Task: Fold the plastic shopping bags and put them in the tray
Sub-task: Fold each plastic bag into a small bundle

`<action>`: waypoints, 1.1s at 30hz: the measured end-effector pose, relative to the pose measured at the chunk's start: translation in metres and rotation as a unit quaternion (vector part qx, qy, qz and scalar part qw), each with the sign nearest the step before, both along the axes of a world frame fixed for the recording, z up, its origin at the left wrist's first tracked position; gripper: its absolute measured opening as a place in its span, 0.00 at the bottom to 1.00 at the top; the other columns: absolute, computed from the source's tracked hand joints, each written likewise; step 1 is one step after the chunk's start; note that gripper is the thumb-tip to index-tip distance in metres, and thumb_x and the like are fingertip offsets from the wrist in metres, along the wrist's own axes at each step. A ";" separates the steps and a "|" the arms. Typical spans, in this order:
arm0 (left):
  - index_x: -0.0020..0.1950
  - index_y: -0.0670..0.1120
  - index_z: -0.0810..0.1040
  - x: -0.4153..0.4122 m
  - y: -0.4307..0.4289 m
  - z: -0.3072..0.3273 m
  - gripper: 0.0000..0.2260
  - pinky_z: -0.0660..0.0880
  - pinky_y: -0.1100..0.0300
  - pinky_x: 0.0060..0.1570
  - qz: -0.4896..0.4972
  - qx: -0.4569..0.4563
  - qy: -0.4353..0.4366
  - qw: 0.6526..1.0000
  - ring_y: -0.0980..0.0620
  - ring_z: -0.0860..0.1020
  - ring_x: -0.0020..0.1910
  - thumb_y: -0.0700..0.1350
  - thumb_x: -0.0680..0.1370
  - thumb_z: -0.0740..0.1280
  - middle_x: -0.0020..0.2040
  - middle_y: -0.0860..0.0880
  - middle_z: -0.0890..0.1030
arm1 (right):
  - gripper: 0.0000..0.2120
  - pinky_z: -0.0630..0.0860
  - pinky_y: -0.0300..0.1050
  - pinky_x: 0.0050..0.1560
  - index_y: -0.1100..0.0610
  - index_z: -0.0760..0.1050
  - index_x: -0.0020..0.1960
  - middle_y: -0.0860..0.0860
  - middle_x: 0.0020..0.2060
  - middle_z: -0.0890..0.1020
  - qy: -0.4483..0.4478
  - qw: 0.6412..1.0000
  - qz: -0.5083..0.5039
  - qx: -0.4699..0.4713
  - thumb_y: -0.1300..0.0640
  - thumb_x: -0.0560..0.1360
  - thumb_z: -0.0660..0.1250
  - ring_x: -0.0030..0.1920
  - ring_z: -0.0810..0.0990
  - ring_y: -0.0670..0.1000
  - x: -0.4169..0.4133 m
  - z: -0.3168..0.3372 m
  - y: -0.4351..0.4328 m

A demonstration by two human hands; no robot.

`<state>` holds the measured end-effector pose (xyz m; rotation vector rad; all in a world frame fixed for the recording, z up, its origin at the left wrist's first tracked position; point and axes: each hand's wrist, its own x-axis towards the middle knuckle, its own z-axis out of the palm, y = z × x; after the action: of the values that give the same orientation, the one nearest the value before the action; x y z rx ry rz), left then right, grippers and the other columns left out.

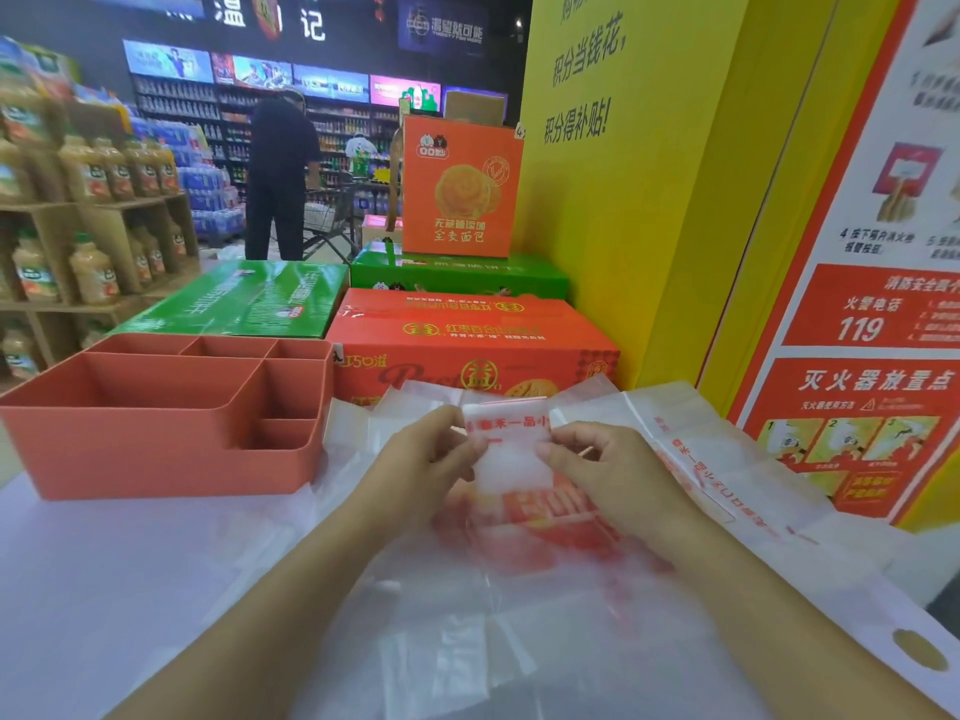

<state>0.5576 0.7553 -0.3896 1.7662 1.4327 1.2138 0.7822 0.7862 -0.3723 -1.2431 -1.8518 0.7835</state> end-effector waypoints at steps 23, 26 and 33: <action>0.68 0.53 0.72 -0.020 0.008 -0.014 0.27 0.66 0.52 0.66 0.102 -0.065 0.403 0.907 0.46 0.72 0.68 0.65 0.76 0.54 0.64 0.52 0.76 | 0.09 0.78 0.40 0.27 0.73 0.75 0.57 0.61 0.32 0.81 0.345 0.877 -0.007 -0.334 0.69 0.78 0.66 0.31 0.80 0.51 -0.040 0.018 0.033; 0.62 0.54 0.75 -0.018 0.004 -0.017 0.28 0.66 0.51 0.67 0.075 -0.077 0.416 0.903 0.48 0.72 0.67 0.67 0.73 0.50 0.64 0.54 0.77 | 0.09 0.80 0.41 0.30 0.74 0.76 0.56 0.62 0.34 0.82 0.349 0.873 0.006 -0.342 0.70 0.78 0.67 0.32 0.82 0.52 -0.050 0.018 0.037; 0.66 0.52 0.71 -0.008 -0.016 -0.009 0.23 0.65 0.51 0.62 0.086 -0.110 0.478 0.867 0.46 0.69 0.67 0.64 0.79 0.55 0.68 0.52 0.72 | 0.09 0.80 0.41 0.32 0.71 0.78 0.56 0.62 0.35 0.83 0.339 0.881 0.027 -0.329 0.68 0.78 0.69 0.31 0.81 0.52 -0.113 0.017 0.046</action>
<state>0.5493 0.7398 -0.3985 2.2035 2.1795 0.1324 0.6696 0.8322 -0.3554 -1.0809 -1.0624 1.7213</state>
